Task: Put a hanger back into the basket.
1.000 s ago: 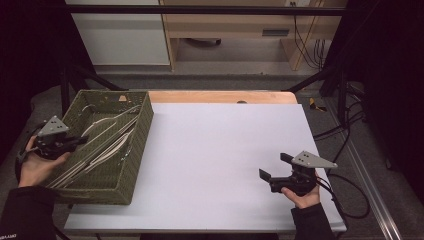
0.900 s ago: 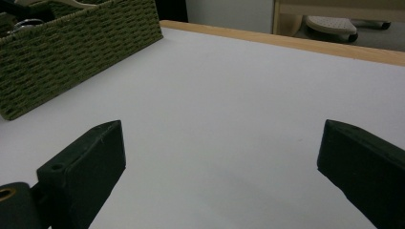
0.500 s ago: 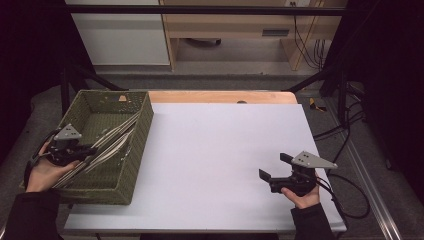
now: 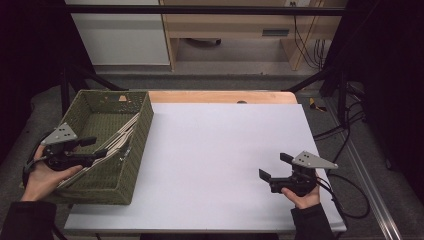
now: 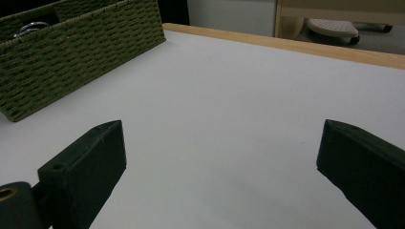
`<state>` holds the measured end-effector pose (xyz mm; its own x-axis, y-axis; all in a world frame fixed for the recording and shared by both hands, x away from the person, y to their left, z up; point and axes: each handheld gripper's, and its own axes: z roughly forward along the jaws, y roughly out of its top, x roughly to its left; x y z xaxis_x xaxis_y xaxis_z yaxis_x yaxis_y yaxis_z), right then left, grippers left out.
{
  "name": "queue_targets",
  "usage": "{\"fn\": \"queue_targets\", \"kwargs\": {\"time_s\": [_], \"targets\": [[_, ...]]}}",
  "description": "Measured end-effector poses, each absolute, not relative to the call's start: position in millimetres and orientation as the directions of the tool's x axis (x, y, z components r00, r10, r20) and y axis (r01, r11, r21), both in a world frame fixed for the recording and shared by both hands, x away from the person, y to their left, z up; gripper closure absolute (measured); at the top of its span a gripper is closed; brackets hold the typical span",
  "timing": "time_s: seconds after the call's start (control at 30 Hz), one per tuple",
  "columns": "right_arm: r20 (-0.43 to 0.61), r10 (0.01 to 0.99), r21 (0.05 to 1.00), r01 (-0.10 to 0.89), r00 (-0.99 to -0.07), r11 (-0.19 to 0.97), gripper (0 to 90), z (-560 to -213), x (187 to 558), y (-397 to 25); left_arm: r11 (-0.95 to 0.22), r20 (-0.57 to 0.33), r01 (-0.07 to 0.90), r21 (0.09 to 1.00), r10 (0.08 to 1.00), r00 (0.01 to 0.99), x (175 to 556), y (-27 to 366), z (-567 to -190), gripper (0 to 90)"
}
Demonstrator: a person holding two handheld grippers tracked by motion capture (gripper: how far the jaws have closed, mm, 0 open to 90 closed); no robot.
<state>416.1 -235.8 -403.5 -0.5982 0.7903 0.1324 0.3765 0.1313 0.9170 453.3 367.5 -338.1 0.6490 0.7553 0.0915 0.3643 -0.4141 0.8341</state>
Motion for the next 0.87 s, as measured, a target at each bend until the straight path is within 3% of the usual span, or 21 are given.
{"fn": "queue_targets", "kwargs": {"time_s": [0.13,0.23,0.57,0.87], "targets": [[0.137,0.791,0.920,0.373,-0.596,0.121,3.2,-401,415,-236,-0.345,0.073,0.294,0.891,0.750,0.658,441,349,-329,20.9],[0.133,0.788,0.924,0.362,-0.601,0.120,3.2,-400,414,-238,-0.310,0.059,0.265,0.913,0.743,0.666,433,334,-326,15.1],[0.132,0.786,0.934,0.342,-0.604,0.106,2.7,-396,411,-242,-0.224,-0.012,0.261,0.939,0.736,0.677,424,288,-346,8.5],[0.133,0.791,0.943,0.322,-0.597,0.084,2.5,-392,406,-248,-0.163,-0.072,0.281,0.946,0.740,0.668,427,279,-367,8.0]]}}
